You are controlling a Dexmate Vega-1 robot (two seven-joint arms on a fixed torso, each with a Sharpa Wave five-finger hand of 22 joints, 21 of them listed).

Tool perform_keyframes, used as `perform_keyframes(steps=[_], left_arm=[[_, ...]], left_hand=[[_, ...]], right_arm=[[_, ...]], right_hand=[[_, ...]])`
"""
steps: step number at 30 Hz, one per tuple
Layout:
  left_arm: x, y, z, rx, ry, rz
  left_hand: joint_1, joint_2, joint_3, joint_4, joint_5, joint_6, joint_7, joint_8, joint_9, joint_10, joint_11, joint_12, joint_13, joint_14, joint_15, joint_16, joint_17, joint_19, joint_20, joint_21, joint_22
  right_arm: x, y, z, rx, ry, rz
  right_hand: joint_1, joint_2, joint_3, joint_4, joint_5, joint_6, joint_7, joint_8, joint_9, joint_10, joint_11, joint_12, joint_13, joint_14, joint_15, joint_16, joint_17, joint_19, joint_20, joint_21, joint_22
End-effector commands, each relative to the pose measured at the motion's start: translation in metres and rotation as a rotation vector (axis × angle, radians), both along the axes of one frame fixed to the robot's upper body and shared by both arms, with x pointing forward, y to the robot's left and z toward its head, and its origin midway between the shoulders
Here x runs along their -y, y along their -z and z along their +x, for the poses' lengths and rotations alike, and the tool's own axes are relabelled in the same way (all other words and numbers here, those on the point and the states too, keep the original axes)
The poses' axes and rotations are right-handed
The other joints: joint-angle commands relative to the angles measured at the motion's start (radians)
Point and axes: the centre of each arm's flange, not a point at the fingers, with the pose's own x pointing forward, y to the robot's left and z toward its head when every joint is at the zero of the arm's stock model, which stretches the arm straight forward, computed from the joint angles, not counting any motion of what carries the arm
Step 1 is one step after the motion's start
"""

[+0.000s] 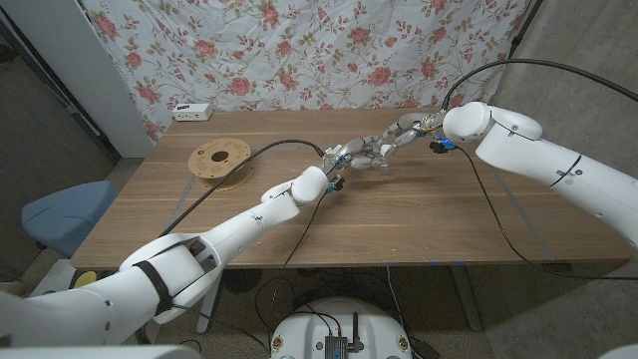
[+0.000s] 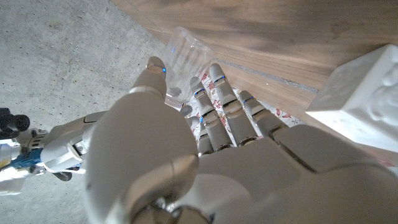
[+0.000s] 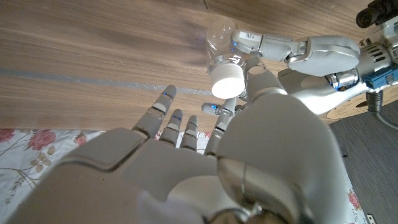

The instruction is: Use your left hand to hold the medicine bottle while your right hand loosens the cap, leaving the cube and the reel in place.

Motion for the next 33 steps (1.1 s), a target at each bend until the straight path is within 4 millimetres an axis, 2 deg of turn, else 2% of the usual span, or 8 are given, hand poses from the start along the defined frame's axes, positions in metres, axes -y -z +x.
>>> perform_keyframes(steps=[1, 9, 13, 18, 33], left_arm=[[0.002, 0.000, -0.001, 0.003, 0.003, 0.001], [0.002, 0.002, -0.004, 0.002, 0.004, 0.001], [0.002, 0.003, -0.006, 0.002, 0.002, 0.000], [0.001, 0.005, -0.008, 0.003, 0.001, 0.001], [0.000, 0.005, -0.009, 0.005, -0.002, -0.003]], left_hand=[[-0.003, 0.004, 0.008, 0.000, 0.007, 0.004, -0.005, -0.003, 0.005, 0.018, -0.007, 0.006, 0.002, 0.010, -0.103, 0.001, 0.000, 0.009, -0.116, -0.002, 0.002], [-0.005, 0.004, 0.010, 0.000, 0.006, 0.004, -0.007, -0.003, 0.005, 0.018, -0.006, 0.006, 0.002, 0.011, -0.102, 0.001, 0.000, 0.009, -0.116, -0.002, 0.002], [-0.005, 0.003, 0.011, -0.001, 0.006, 0.005, -0.008, -0.002, 0.005, 0.019, -0.012, 0.006, 0.002, 0.010, -0.103, 0.000, 0.000, 0.009, -0.116, -0.002, 0.002], [-0.005, 0.002, 0.013, -0.001, 0.006, 0.006, -0.009, -0.002, 0.005, 0.019, -0.006, 0.006, 0.003, 0.009, -0.104, 0.000, 0.000, 0.009, -0.116, -0.002, 0.002], [-0.008, 0.002, 0.016, -0.001, 0.006, 0.007, -0.010, -0.002, 0.005, 0.018, -0.009, 0.006, 0.003, 0.010, -0.103, 0.000, 0.000, 0.009, -0.115, -0.002, 0.002]], right_arm=[[0.000, 0.000, -0.002, -0.003, 0.010, -0.002], [-0.002, 0.001, -0.006, 0.019, 0.047, -0.016], [-0.002, 0.002, -0.008, 0.027, 0.061, -0.022], [-0.003, 0.003, -0.009, 0.032, 0.080, -0.030], [-0.004, 0.000, -0.014, 0.022, 0.095, -0.056]], right_hand=[[-0.035, -0.009, -0.014, 0.010, -0.008, -0.015, 0.018, -0.011, 0.001, -0.002, 0.012, -0.003, 0.004, 0.001, 0.010, 0.000, 0.003, -0.001, 0.003, -0.001, 0.004], [-0.095, -0.027, -0.040, 0.030, -0.018, -0.012, 0.047, -0.012, 0.003, 0.001, 0.023, 0.002, 0.005, 0.002, 0.017, 0.002, 0.005, -0.002, 0.007, 0.001, 0.004], [-0.114, -0.031, -0.047, 0.036, -0.021, -0.010, 0.057, -0.011, 0.004, 0.004, 0.030, 0.004, 0.005, 0.004, 0.019, 0.004, 0.005, -0.002, 0.011, 0.001, 0.004], [-0.133, -0.033, -0.054, 0.042, -0.022, -0.004, 0.069, -0.009, 0.005, 0.007, 0.032, 0.006, 0.005, 0.008, 0.020, 0.005, 0.006, 0.001, 0.014, 0.003, 0.005], [-0.154, -0.043, -0.064, 0.043, -0.022, 0.002, 0.088, -0.004, 0.011, 0.003, 0.035, 0.005, 0.006, 0.007, 0.027, 0.005, 0.005, -0.002, 0.017, 0.002, 0.005]])
